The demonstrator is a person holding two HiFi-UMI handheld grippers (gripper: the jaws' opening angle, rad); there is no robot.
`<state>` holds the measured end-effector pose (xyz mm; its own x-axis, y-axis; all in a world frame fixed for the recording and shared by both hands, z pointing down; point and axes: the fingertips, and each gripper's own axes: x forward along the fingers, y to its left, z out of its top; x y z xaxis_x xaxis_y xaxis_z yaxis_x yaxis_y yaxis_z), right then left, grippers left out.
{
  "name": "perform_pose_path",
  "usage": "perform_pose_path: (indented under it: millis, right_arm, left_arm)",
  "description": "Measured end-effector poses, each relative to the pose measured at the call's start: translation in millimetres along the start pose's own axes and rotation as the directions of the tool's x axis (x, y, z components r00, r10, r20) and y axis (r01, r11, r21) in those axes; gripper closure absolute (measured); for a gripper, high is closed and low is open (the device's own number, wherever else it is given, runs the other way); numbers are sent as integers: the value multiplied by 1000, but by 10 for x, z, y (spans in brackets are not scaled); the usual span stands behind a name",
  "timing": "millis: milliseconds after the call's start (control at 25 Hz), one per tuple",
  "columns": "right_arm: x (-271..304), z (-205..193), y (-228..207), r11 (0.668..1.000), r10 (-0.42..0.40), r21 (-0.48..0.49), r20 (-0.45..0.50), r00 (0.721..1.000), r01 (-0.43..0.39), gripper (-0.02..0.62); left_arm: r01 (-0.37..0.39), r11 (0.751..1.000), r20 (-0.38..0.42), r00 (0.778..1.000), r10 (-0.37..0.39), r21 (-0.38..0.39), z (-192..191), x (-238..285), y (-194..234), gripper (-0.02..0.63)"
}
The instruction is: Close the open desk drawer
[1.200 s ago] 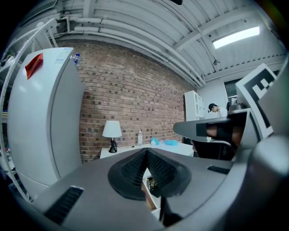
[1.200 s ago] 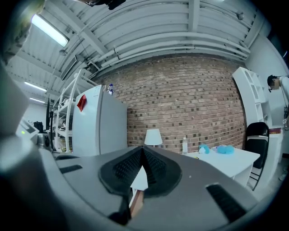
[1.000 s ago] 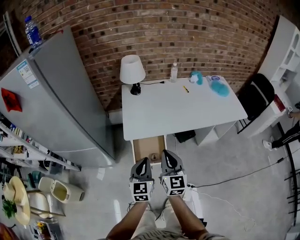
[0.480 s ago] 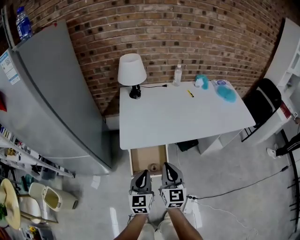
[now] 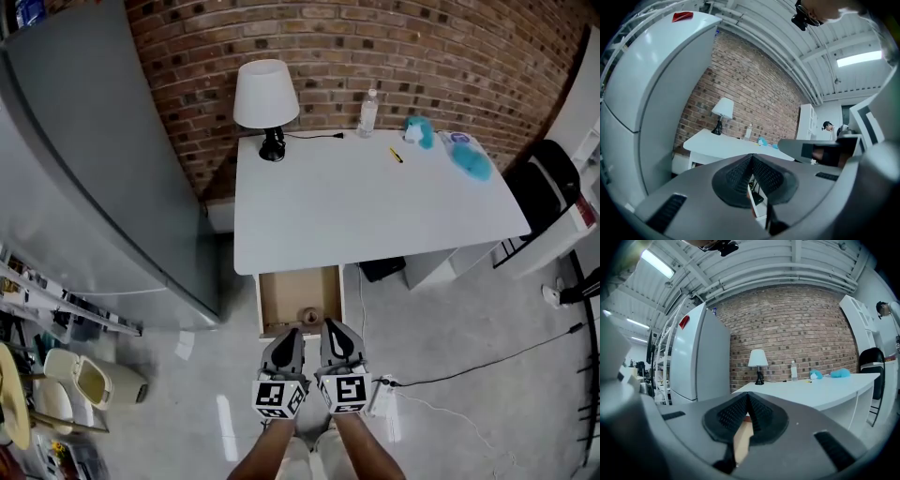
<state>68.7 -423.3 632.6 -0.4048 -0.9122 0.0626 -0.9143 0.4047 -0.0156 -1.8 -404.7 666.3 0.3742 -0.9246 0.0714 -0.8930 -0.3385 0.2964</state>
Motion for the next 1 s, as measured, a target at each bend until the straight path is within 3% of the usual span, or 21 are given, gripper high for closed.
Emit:
perform_pose_path:
  millis: [200, 400, 520, 600, 680, 760, 840, 880, 960, 1000]
  right_arm:
    - [15, -319, -3, 1000, 2, 5, -8, 1000, -2, 584]
    - [97, -532, 29, 1000, 8, 3, -17, 1000, -8, 584]
    - [168, -656, 33, 1000, 12, 5, -16, 1000, -12, 584]
    - [183, -746, 37, 1000, 21, 9, -30, 999, -20, 584]
    - [217, -795, 15, 1000, 24, 13, -42, 999, -23, 584]
    - [285, -767, -28, 1000, 23, 11, -36, 999, -23, 584]
    - [317, -751, -62, 1000, 21, 12, -30, 999, -20, 584]
    - [324, -758, -75, 1000, 19, 14, -30, 999, -19, 584]
    - [324, -791, -84, 1000, 19, 19, -31, 999, -18, 584]
    - [316, -811, -81, 1000, 20, 18, -32, 999, -20, 584]
  left_arm:
    - [52, 993, 18, 999, -50, -109, -421, 33, 108, 600]
    - [90, 961, 23, 996, -87, -261, -927, -15, 384, 600]
    - [86, 930, -4, 996, -93, -358, -1359, -44, 555, 598]
    - [49, 883, -18, 998, -66, -468, -1695, -122, 663, 596]
    - [-6, 811, -30, 999, -15, -586, -2027, -220, 801, 566]
    - [-48, 713, -28, 999, 39, -700, -2336, -279, 970, 498]
    - [-83, 611, -28, 995, 99, -787, -2628, -341, 1151, 477]
    - [-103, 586, -41, 992, 118, -803, -2766, -349, 1229, 474]
    - [-123, 559, -64, 990, 123, -820, -2992, -293, 1318, 458]
    - [-109, 528, -56, 992, 116, -842, -3070, -236, 1322, 449]
